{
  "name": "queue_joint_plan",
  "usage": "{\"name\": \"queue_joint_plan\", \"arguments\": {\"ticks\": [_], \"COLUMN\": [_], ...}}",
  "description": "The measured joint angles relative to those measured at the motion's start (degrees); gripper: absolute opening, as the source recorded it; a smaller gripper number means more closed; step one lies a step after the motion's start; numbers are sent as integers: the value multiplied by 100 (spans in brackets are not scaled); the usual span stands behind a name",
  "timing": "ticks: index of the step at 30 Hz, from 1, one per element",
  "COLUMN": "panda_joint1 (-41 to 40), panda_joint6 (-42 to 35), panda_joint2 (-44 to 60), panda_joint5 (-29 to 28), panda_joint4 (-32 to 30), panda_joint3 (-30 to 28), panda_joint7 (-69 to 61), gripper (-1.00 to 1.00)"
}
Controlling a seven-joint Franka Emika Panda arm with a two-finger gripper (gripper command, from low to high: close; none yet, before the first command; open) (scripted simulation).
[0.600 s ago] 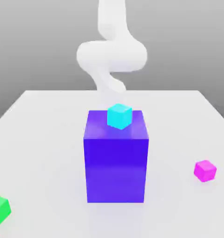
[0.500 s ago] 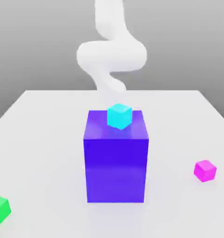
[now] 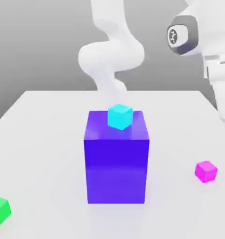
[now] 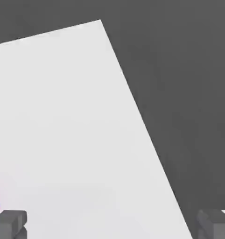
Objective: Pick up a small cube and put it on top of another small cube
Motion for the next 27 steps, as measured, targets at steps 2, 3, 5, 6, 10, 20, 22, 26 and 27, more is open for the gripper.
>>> {"name": "queue_joint_plan", "arguments": {"ticks": [2,3,5,6,10,20,22,26,27], "panda_joint1": [287,386,621,703,935,1190,1098,992,960], "panda_joint6": [216,326,543,649,1243,1757,1520,884,702], "panda_joint2": [375,562,938,1126,1937,2596,2297,1514,1473], "panda_joint5": [-104,-193,-450,-623,-1144,-1371,-1276,-869,-873], "panda_joint4": [-169,-254,-424,-507,-479,-355,-416,-564,-474], "panda_joint3": [169,228,319,345,111,-187,-73,125,60], "panda_joint7": [-366,-524,-781,-878,-748,-583,-661,-952,-840], "gripper": [0,0,0,0,0,-100,-100,-100,-100]}}
